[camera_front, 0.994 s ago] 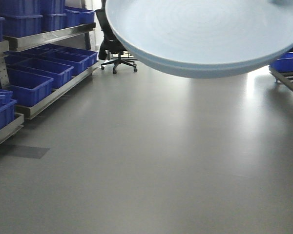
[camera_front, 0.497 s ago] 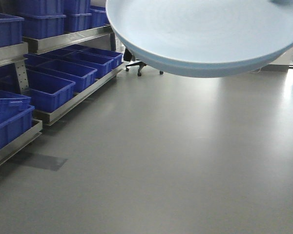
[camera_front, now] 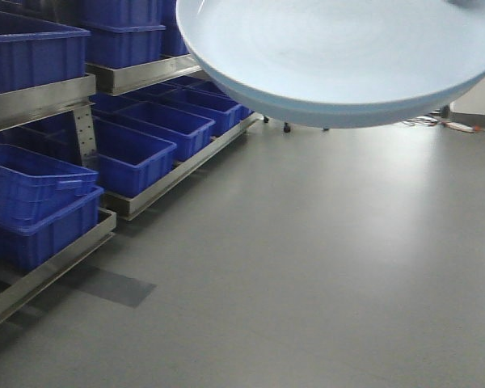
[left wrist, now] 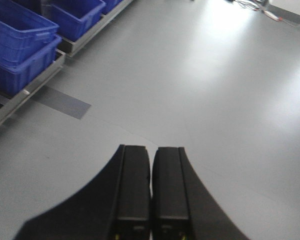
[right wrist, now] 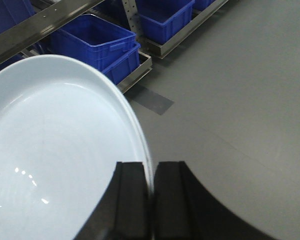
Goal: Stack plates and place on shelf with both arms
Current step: 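Drive the base toward the shelf of blue bins, holding the plate stack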
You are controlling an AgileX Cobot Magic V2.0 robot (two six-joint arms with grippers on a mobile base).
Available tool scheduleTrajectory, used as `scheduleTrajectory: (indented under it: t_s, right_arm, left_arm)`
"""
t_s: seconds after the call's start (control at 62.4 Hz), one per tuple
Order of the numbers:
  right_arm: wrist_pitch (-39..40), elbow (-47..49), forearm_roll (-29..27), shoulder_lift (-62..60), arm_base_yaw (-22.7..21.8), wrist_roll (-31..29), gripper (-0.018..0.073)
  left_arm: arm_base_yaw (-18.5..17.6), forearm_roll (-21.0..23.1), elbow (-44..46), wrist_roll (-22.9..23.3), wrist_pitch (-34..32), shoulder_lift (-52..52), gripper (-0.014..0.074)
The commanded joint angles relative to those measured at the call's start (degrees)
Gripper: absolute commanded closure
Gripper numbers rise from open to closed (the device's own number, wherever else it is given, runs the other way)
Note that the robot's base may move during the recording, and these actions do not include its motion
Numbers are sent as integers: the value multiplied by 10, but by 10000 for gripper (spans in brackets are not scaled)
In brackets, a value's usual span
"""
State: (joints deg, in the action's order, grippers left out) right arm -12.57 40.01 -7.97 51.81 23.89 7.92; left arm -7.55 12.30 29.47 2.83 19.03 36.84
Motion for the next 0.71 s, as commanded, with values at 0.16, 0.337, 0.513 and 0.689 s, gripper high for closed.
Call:
scheduleTrajectory:
  t_s: [0.16, 0.337, 0.513, 0.689]
  right_arm:
    - [61, 18, -1, -11, 0, -2, 511]
    - [61, 18, -1, -11, 0, -2, 511]
    - [61, 18, -1, -11, 0, -2, 511]
    - [61, 18, -1, -11, 0, -2, 511]
  left_arm:
    - [-3, 7, 16, 3, -49, -2, 496]
    - [-3, 7, 16, 3, -49, -2, 496]
    - [-3, 7, 16, 3, -49, -2, 496]
    - [-3, 7, 16, 3, -49, -2, 496]
